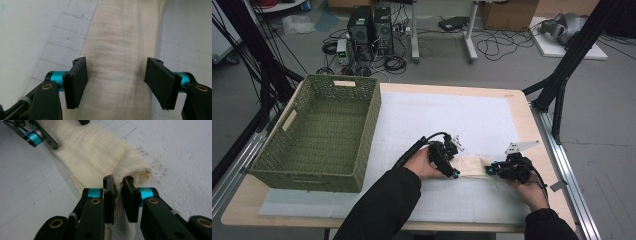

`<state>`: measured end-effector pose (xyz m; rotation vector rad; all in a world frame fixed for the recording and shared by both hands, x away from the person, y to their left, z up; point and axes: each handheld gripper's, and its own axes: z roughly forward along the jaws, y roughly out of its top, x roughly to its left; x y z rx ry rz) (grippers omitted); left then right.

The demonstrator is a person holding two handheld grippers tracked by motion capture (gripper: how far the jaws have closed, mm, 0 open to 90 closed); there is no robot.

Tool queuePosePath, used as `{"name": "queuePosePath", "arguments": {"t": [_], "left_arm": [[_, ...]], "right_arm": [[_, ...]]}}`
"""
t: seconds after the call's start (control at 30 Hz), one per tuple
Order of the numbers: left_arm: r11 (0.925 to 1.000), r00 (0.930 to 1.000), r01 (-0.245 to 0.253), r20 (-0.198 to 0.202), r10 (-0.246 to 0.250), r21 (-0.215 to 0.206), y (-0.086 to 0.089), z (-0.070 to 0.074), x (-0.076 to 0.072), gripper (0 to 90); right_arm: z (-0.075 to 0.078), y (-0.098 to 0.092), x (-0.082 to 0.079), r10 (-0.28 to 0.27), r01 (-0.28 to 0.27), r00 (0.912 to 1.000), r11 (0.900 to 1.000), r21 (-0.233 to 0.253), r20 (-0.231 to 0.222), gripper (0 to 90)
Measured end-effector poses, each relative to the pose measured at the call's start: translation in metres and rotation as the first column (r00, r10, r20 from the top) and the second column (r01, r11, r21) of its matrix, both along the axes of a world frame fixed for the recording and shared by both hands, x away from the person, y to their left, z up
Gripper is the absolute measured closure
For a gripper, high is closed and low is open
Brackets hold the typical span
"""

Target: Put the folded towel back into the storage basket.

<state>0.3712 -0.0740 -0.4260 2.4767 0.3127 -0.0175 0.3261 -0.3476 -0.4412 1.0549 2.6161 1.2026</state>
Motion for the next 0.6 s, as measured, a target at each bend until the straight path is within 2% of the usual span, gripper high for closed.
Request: {"name": "queuePosePath", "arguments": {"t": [0.47, 0.53, 0.6], "left_arm": [[1.0, 0.9986, 0.001, 0.052, -0.001, -0.003, -0.001, -0.004, -0.009, 29.4], [1.0, 0.9975, 0.004, 0.07, -0.005, 0.004, -0.002, -0.004, -0.011, 29.4], [0.9995, 0.9932, 0.006, 0.116, -0.009, 0.031, -0.005, -0.005, -0.016, 29.0]], "right_arm": [[0.001, 0.0, -0.003, -0.014, 0.014, 0.9996, 1.0, -0.009, 0.027, 74.2], [0.001, -0.001, -0.003, -0.017, 0.017, 0.9994, 1.0, -0.011, 0.031, 71.0], [0.002, -0.001, -0.003, -0.031, 0.031, 0.9992, 0.999, -0.008, 0.026, 65.2]]}}
